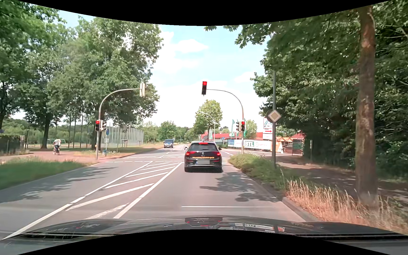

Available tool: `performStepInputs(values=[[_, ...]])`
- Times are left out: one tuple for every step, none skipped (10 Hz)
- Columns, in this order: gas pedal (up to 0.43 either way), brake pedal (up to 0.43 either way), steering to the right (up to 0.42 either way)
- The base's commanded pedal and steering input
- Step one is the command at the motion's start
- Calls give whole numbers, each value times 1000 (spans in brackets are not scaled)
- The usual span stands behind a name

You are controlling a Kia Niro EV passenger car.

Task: Follow the waypoints while adhering to traffic rules and regulations

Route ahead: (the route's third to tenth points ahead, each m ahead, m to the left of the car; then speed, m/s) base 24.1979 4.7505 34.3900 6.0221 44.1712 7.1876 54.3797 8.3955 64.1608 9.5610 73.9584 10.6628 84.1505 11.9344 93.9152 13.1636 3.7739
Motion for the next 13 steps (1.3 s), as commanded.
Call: performStepInputs(values=[[0, 61, -1], [0, 140, -5], [0, 177, -6], [0, 195, -6], [0, 201, -6], [0, 201, -6], [0, 201, -6], [0, 201, -6], [0, 201, -6], [0, 201, -6], [0, 201, -6], [0, 195, -5], [0, 177, -5]])
